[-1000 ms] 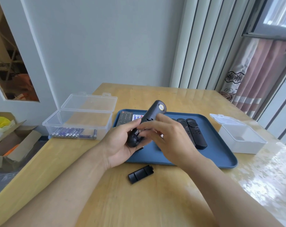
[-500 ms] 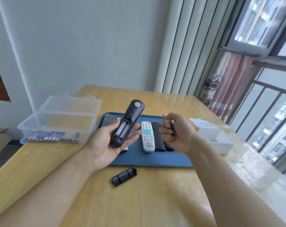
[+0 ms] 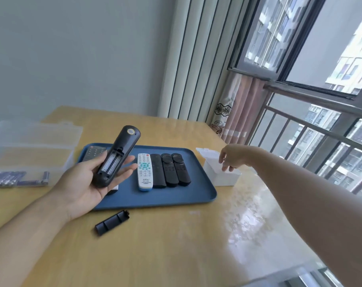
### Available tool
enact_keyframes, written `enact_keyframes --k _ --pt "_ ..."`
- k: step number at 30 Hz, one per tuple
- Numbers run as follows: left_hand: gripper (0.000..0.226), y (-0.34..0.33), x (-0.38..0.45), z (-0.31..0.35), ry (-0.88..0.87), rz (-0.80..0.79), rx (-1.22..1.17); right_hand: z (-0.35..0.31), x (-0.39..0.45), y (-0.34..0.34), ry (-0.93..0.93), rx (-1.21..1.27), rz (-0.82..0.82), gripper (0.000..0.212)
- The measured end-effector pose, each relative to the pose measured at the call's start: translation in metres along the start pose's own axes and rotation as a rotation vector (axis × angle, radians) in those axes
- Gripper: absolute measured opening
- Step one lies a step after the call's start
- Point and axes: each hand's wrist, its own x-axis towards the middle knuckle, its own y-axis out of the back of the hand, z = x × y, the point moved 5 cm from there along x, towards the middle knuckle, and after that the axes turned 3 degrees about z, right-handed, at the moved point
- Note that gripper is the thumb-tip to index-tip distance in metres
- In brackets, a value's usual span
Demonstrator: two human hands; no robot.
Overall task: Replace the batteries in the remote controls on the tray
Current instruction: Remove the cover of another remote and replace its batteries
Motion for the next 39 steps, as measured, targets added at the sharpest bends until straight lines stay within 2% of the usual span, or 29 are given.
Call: enact_keyframes --k 3,7,13,17,24,32,39 --pt "0.043 0.001 0.0 -0.001 -0.008 0.005 0.014 0.002 0.004 -0.011 0.044 -0.134 0.057 0.033" --pt "0.045 0.002 0.001 -0.001 -0.017 0.001 0.026 0.003 0.012 -0.018 0.074 -0.194 0.096 0.033" --pt "0.045 0.004 0.004 -0.001 -0.022 -0.024 0.038 0.0 0.026 -0.025 0.099 -0.301 0.06 0.032" --pt "0.043 0.004 0.005 -0.001 -0.016 -0.031 0.039 -0.001 0.033 -0.031 0.043 -0.36 0.023 0.036" --pt "0.044 0.003 0.007 -0.001 -0.008 -0.028 0.014 0.003 0.041 -0.029 -0.071 -0.31 -0.017 0.035" --pt "0.043 0.004 0.005 0.004 -0.047 -0.001 -0.078 0.011 0.047 -0.029 -0.112 -0.221 -0.07 0.033" --pt "0.042 0.007 0.007 0.005 -0.055 -0.034 -0.027 0.008 0.043 -0.025 -0.124 -0.178 -0.033 0.022"
